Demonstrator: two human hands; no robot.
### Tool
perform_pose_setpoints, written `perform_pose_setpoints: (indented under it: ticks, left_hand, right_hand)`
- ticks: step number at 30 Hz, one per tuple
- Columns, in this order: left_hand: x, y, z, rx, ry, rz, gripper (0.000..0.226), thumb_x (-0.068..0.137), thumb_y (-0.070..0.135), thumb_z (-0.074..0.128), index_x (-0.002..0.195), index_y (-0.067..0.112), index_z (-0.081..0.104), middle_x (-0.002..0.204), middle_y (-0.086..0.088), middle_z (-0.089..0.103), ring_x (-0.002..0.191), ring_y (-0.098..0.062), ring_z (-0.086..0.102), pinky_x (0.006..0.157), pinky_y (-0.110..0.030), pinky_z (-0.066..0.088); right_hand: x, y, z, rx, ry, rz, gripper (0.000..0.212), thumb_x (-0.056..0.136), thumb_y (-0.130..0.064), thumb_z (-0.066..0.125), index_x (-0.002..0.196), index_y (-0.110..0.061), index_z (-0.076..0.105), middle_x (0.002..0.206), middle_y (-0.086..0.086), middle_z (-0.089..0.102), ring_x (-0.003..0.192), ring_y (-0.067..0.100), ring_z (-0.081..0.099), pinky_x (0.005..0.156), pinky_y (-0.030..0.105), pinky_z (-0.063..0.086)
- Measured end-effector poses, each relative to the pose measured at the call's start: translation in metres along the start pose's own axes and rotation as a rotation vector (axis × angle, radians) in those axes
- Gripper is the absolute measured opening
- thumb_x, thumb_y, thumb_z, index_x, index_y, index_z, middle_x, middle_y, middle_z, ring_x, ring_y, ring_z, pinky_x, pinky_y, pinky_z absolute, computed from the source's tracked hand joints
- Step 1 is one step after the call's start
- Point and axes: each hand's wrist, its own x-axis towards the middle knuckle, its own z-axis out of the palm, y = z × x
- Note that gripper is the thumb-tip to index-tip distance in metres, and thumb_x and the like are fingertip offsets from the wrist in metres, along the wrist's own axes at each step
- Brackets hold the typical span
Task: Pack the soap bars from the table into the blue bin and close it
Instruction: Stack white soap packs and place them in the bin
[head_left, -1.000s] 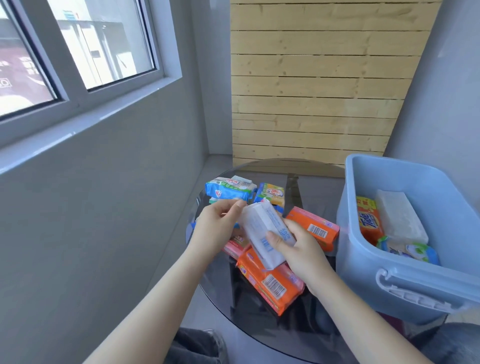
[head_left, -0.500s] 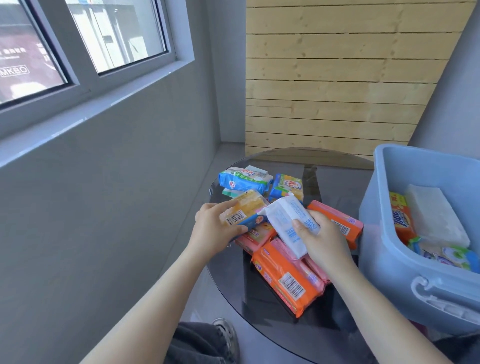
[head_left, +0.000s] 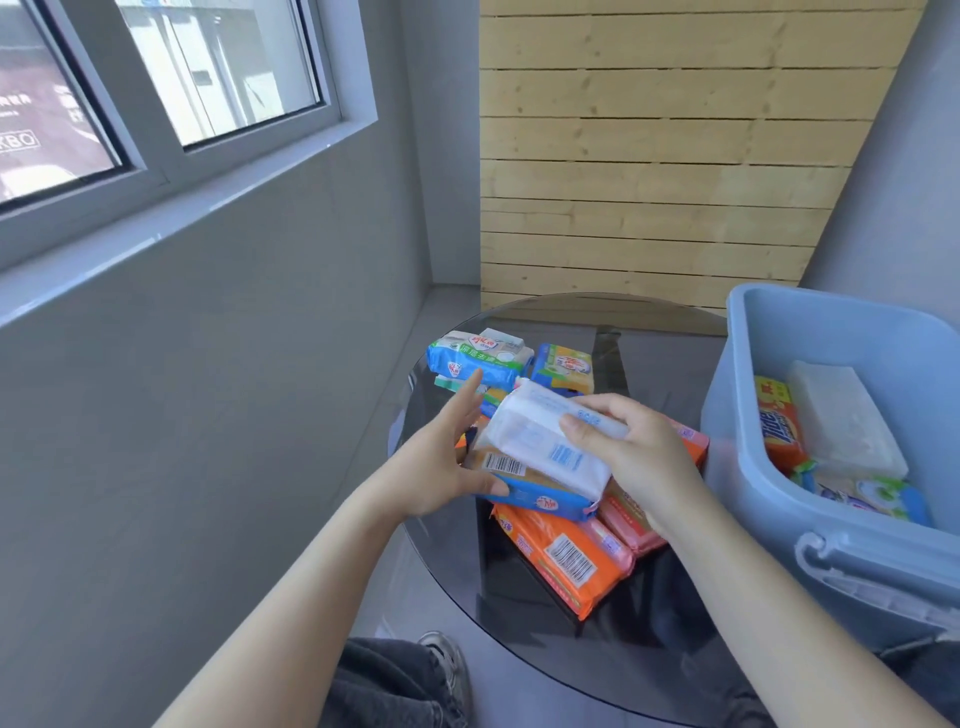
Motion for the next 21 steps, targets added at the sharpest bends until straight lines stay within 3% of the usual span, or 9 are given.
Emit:
perform_pose_setpoints:
  ticks: [2,4,6,8,10,12,16,18,21]
  left_hand:
    - [-0.001,0.000,-0.002,-0.079,-0.027,-0.007,0.128,0.060,0.021,0.085,0.148,0.044,-0.004,0.143,0.035,0.023,0.141,-0.003,0.021,0.108,-0.034,0.043]
    - [-0.003,0.001,-0.002,-0.161,-0.055,-0.015,0.131,0.056,0.036,0.086,0.151,0.037,-0.005,0.156,0.016,0.024,0.144,-0.007,0.023,0.114,-0.041,0.035]
    - [-0.005,0.005,0.000,-0.248,-0.052,-0.012,0.109,0.066,0.049,0.077,0.152,0.028,0.013,0.151,0.003,0.041,0.137,-0.014,0.042,0.112,-0.046,0.037]
    - [-0.009,0.012,0.005,-0.282,0.019,-0.054,0.077,0.078,0.055,0.062,0.143,0.021,0.038,0.135,0.001,0.060,0.122,-0.018,0.059,0.107,-0.049,0.043]
    - [-0.010,0.014,0.007,-0.236,0.112,-0.153,0.071,0.079,0.058,0.058,0.137,0.018,0.046,0.125,0.000,0.067,0.112,-0.019,0.065,0.103,-0.048,0.047]
    - [-0.011,0.015,0.009,-0.126,0.170,-0.240,0.067,0.078,0.062,0.056,0.129,0.018,0.055,0.116,0.000,0.071,0.104,-0.017,0.068,0.099,-0.044,0.051]
    - [-0.015,0.021,0.010,-0.061,0.223,-0.367,0.053,0.084,0.061,0.051,0.117,0.020,0.059,0.109,-0.002,0.071,0.098,-0.017,0.068,0.080,-0.038,0.061]
    - [-0.018,0.026,0.013,-0.179,0.192,-0.397,0.042,0.087,0.054,0.054,0.117,0.025,0.057,0.113,-0.002,0.069,0.102,-0.019,0.066,0.075,-0.039,0.062]
    - [-0.023,0.034,0.017,-0.321,0.235,-0.334,0.035,0.088,0.040,0.060,0.119,0.025,0.062,0.113,-0.003,0.070,0.103,-0.019,0.067,0.078,-0.038,0.061]
  right_hand:
    - [0.005,-0.003,-0.001,-0.025,-0.081,0.028,0.011,0.079,-0.030,0.071,0.087,-0.035,0.065,0.094,-0.010,0.069,0.081,0.005,0.067,0.057,0.019,0.051]
    - [0.011,-0.006,-0.001,-0.052,-0.149,0.044,0.010,0.078,-0.029,0.071,0.086,-0.034,0.067,0.095,-0.011,0.070,0.082,0.005,0.067,0.060,0.019,0.051]
    - [0.016,-0.007,0.002,-0.117,-0.178,0.031,0.014,0.079,-0.030,0.070,0.093,-0.030,0.069,0.101,-0.011,0.068,0.091,0.007,0.064,0.069,0.020,0.049]
    - [0.019,-0.007,0.008,-0.247,-0.181,0.010,0.028,0.082,-0.036,0.066,0.108,-0.026,0.067,0.114,-0.010,0.058,0.105,0.009,0.056,0.083,0.026,0.047]
    - [0.017,-0.005,0.012,-0.316,-0.159,0.021,0.035,0.084,-0.043,0.061,0.115,-0.029,0.062,0.118,-0.010,0.049,0.111,0.010,0.050,0.092,0.033,0.047]
    - [0.012,-0.003,0.011,-0.259,-0.106,0.093,0.033,0.085,-0.046,0.058,0.113,-0.030,0.058,0.111,-0.011,0.055,0.103,0.010,0.058,0.088,0.038,0.053]
    - [0.001,-0.001,0.007,-0.282,-0.114,0.237,0.021,0.085,-0.052,0.053,0.089,-0.032,0.051,0.084,-0.014,0.064,0.075,0.003,0.064,0.065,0.030,0.058]
    - [-0.003,-0.004,0.008,-0.230,-0.143,0.258,0.015,0.086,-0.049,0.053,0.083,-0.035,0.048,0.084,-0.012,0.065,0.075,0.006,0.066,0.067,0.035,0.060]
    - [-0.011,-0.011,0.012,-0.035,-0.135,0.311,0.020,0.085,-0.040,0.060,0.096,-0.025,0.052,0.095,-0.002,0.068,0.079,0.014,0.069,0.065,0.038,0.061]
